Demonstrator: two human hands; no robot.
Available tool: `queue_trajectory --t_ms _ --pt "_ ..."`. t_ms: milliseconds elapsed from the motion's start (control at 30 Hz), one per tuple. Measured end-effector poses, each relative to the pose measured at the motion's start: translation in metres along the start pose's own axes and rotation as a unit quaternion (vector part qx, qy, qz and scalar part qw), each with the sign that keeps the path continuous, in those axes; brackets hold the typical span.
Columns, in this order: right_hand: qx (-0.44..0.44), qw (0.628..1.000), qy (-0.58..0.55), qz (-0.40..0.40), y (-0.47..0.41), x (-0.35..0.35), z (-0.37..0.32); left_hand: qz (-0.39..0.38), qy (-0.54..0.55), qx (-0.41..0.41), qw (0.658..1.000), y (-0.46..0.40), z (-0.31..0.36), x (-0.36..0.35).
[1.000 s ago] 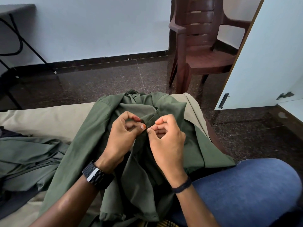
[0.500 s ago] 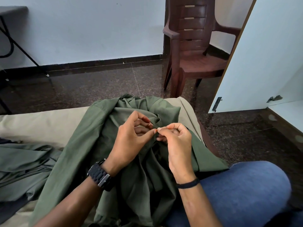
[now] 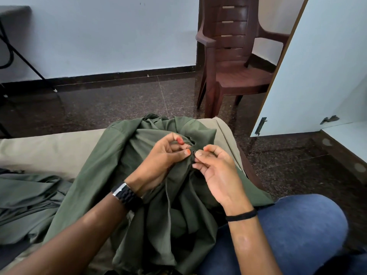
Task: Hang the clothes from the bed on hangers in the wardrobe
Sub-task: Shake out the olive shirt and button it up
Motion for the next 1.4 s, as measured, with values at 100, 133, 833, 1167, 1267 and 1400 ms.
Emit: queue_trajectory --t_ms 100,133,833,1167,1267,1400 --pt "0.100 0.952 0.269 0.107 0.005 0.017 -0.027 0.067 -0.074 0.008 0.995 -0.022 -0.013 0.000" --pt "0.127 0.907 0.382 0.124 0.008 0.014 -0.036 0.079 -0.090 0.009 0.993 -0.029 -0.015 -0.001" --pt "-0.117 0.873 0.473 0.033 0.008 0.044 0.019 -0.107 -0.423 0.255 0.863 0.016 -0.068 0.045" --pt "-0.120 0.897 0.426 0.008 0.017 0.034 0.008 -0.012 -0.461 0.175 0.870 0.012 -0.036 0.049" --pt "-0.040 0.906 0.421 0.020 0.019 0.022 -0.017 0.037 -0.448 0.125 0.885 0.019 0.004 0.049" --pt "0.040 0.920 0.389 -0.009 0.027 -0.012 -0.029 0.048 -0.274 0.136 0.951 0.035 0.025 0.031"
Point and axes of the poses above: each hand's wrist, its own y-axis away from the middle knuckle, its own x-axis out of the back of the hand, z = x × y, the point moved 8 cm from there along -y, towards the middle knuckle, and after that the axes turned 9 degrees about -z, right-handed, at the moved point
